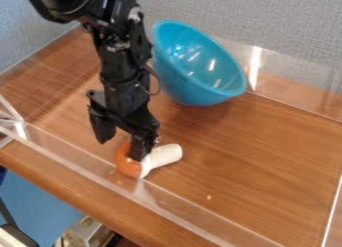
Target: Put the mushroom in the blue bowl
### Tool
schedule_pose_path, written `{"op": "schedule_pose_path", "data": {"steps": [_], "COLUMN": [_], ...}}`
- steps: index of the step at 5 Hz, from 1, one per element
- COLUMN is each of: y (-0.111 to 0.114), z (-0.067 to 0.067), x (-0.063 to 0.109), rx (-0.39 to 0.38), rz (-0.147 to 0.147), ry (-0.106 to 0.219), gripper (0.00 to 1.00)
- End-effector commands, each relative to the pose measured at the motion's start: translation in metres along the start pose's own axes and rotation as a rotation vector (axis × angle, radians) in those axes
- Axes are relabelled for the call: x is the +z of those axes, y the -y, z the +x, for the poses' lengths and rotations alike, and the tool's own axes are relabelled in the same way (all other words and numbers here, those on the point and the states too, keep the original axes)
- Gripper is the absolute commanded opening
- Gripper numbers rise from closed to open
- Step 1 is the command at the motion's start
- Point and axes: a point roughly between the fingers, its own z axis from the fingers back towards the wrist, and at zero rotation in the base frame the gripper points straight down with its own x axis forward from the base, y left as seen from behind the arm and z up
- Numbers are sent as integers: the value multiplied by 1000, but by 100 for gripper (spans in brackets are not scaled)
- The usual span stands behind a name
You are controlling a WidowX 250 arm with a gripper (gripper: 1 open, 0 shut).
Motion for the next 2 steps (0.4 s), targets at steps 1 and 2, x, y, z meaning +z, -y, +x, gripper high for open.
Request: {"op": "schedule_pose_path", "data": {"steps": [1, 2], "y": [-5, -3], "z": [-20, -16], "x": [-12, -25], "rx": [-65, -81], "rz": [-3, 2], "ry": [-51, -59], "gripper": [100, 100]}}
